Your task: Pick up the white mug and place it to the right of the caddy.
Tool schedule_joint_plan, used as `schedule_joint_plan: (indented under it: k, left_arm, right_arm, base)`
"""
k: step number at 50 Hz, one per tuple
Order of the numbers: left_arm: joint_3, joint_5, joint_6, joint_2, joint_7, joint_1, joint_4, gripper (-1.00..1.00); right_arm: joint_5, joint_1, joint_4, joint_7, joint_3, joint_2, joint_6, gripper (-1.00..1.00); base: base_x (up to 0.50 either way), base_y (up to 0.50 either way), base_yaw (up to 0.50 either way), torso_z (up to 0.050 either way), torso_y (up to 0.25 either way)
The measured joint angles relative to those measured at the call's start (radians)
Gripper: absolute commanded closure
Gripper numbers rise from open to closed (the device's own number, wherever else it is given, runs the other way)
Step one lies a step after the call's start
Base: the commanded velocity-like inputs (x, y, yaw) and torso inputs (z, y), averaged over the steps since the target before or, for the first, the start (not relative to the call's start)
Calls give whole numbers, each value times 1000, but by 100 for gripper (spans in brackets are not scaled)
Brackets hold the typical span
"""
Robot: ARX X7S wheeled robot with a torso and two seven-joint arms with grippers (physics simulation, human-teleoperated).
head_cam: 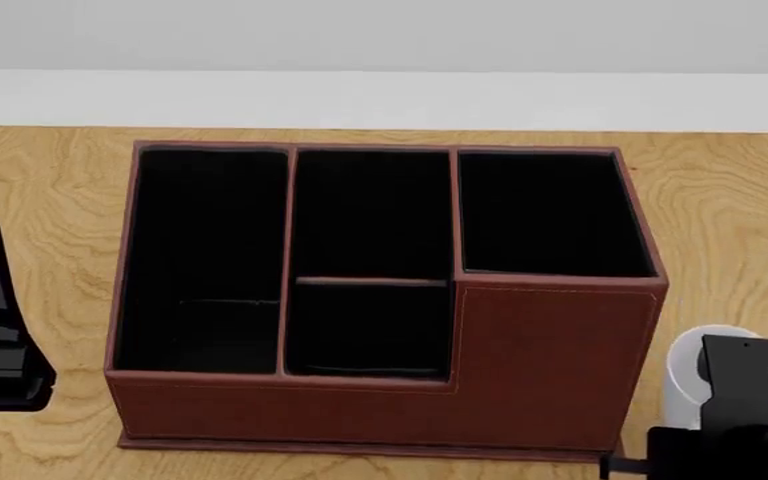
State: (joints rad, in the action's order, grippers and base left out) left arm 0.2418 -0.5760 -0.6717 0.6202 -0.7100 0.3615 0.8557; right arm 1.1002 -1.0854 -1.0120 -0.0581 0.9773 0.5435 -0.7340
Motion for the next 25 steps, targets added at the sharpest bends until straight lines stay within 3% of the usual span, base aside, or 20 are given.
schedule_joint_plan:
  k: [12,13,25]
  left_arm:
    - [0,-2,3,3,-3,-2,1,-100]
    - [0,-3,3,3,-3,-2,1,-100]
    - [-1,-6,8,7,-5,-5,3,-100]
  right_arm:
    - [-16,-2,-78,43,12,-39,26,100]
    - [-21,-2,-78,42,8,-40,26,-100]
    - [-63,21,-9,11,-38,-19,8,-100]
  base:
    - [3,0,3,0,0]
    - [0,0,0,0,0]
    - [0,0,0,0,0]
